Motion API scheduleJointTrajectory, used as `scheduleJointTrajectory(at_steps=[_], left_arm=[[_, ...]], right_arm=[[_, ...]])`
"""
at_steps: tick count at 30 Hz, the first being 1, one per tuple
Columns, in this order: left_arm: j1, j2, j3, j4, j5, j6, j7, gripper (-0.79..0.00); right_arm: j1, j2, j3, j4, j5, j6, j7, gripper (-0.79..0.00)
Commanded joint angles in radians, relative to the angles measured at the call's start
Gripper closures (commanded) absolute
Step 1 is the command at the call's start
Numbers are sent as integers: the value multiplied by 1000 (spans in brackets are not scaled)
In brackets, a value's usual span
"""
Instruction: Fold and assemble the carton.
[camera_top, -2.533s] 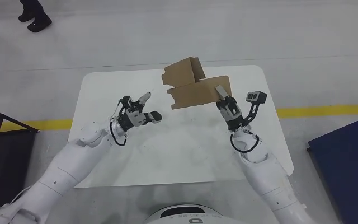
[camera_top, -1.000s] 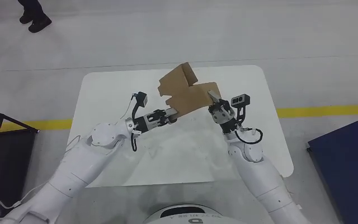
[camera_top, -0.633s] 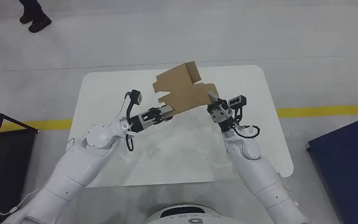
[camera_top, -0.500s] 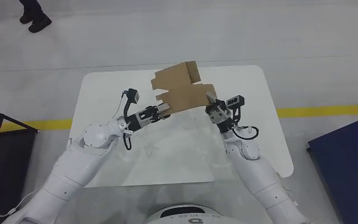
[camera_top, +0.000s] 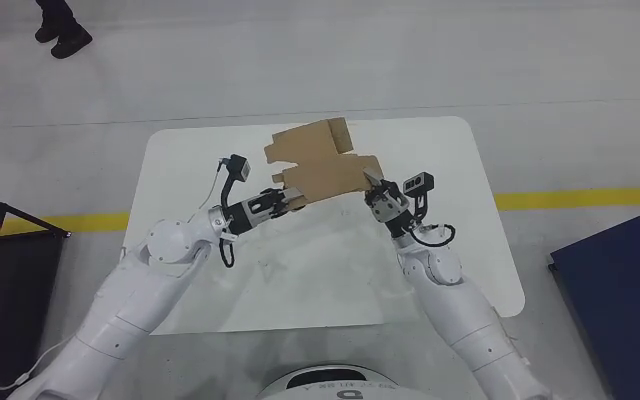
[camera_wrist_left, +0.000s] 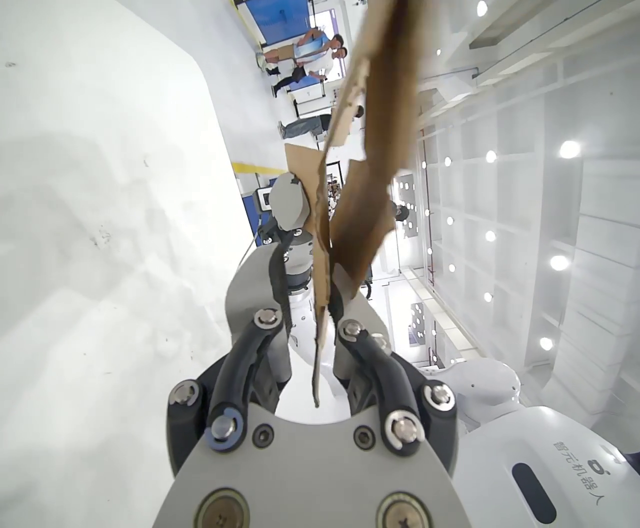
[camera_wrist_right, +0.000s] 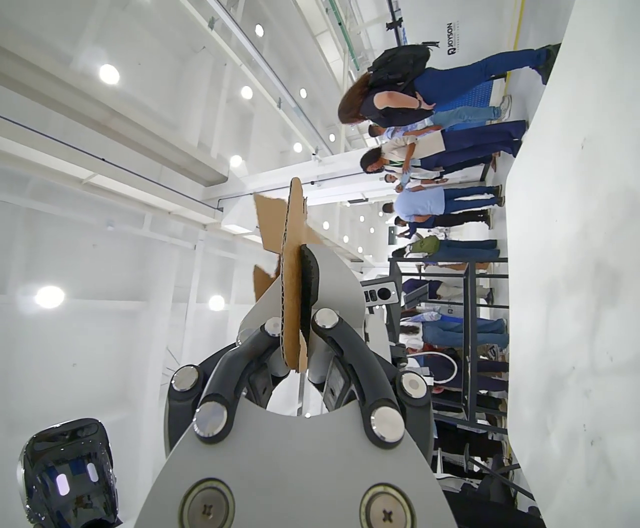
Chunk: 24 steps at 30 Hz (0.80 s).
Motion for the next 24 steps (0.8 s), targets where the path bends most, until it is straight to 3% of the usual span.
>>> scheduleJointTrajectory(at_steps=[1, 6, 7, 8, 9, 18, 24], left_arm=[[4, -1, -5, -3, 5, -1, -3, 0], [14, -3, -22, -9, 21, -5, 1, 0], [16, -3, -27, -10, 26, -5, 4, 0], [19, -3, -32, -13, 35, -5, 3, 0], [22, -2, -37, -16, 50, -4, 5, 0], [63, 3, -79, -56, 130, 17, 9, 0], [72, 0, -71, -76, 181, 43, -6, 0]], right_arm=[[3, -1, 1, 5, -14, -2, -6, 0], [1, -4, -7, 1, -20, -8, 14, 0], [-1, -4, -5, 1, -24, -7, 23, -308], [-2, -4, -3, -2, -27, -10, 30, -757], [-5, -3, 2, -5, -29, -16, 41, -785], [-41, 23, 191, -44, -97, -102, -48, -785], [-51, 42, 207, -192, -258, -134, 185, -785]])
